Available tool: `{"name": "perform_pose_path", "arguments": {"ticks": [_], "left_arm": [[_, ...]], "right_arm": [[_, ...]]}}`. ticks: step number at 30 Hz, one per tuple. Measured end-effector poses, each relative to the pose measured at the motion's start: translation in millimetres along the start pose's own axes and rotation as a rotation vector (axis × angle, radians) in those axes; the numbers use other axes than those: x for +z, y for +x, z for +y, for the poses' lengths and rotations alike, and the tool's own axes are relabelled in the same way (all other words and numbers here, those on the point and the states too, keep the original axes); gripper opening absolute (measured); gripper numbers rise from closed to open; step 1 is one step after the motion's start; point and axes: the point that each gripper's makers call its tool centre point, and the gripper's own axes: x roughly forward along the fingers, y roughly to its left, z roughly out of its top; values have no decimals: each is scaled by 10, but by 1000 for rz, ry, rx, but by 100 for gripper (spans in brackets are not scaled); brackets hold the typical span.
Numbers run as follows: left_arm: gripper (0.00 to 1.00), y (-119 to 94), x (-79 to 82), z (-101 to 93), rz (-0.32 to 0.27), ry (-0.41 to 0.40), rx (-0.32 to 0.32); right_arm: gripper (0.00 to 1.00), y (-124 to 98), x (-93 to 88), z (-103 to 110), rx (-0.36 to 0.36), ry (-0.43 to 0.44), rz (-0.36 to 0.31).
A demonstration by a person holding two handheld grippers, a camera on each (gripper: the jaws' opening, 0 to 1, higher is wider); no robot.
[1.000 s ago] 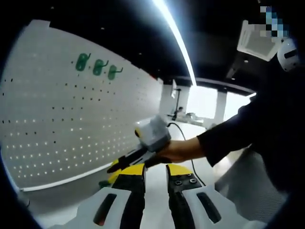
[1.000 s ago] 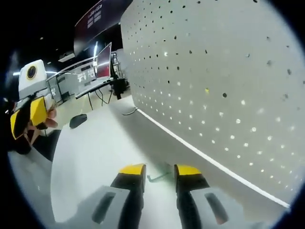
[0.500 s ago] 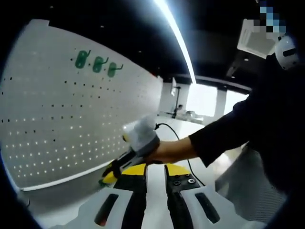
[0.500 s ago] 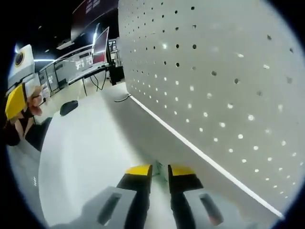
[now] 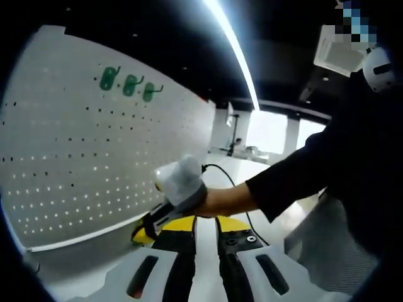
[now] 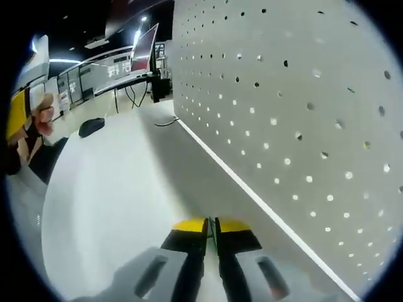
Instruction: Insert the hook assembly into the mounting plate slot until the hook locks in place.
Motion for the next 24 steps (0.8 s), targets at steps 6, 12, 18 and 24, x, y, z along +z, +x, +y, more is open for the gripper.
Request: {"name": "perform_pose_path", "arguments": {"ticks": [6, 12, 18, 24], "left_arm": [[11, -2, 1, -2, -1, -2, 0], [11, 6, 2, -15, -1, -1, -4], [11, 16, 3, -34, 1, 1, -10], [10, 21, 0, -43, 4, 4, -13]], "right_arm": [[0, 2, -3, -11, -14, -45, 13], [0, -64, 19, -44, -18, -41, 1], [0, -183, 57, -62, -29, -31, -20], [0, -276, 22, -103, -42, -12, -29]]}}
